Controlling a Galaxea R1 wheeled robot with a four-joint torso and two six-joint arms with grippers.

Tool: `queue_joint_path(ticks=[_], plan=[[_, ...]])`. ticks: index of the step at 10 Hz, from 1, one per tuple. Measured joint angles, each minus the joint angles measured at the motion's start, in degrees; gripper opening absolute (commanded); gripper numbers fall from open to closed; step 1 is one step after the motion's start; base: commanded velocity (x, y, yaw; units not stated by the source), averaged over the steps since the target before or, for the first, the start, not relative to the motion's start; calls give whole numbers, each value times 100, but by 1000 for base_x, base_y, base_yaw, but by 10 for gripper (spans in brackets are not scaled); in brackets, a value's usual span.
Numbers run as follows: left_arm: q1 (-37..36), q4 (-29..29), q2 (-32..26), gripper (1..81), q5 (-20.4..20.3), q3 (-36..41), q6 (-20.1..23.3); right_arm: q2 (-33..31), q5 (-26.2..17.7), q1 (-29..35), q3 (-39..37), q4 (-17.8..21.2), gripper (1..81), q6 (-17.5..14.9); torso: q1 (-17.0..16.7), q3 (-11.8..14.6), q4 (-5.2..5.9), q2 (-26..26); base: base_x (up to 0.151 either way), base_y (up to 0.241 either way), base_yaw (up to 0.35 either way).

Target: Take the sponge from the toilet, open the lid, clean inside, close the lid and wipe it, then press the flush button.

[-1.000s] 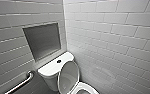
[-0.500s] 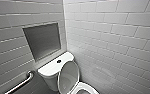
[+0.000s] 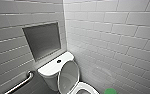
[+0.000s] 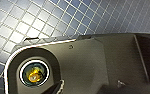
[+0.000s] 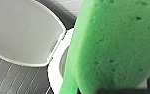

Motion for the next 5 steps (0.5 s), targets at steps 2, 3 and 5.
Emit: queue_joint_path(ticks=[2, 3, 5], plan=[[0, 0, 2, 811, -15, 0, 2, 44, -246, 329, -100, 4, 10, 24, 0, -290, 0, 2, 0, 0, 0], [-13, 0, 2, 811, -20, -2, 2, 135, -357, 458, -111, 4, 10, 35, 0, -489, 0, 2, 0, 0, 0], [-62, 0, 2, 811, -33, -2, 2, 228, -444, 684, -111, 6, 10, 41, 0, -876, 0, 4, 0, 0, 0]])
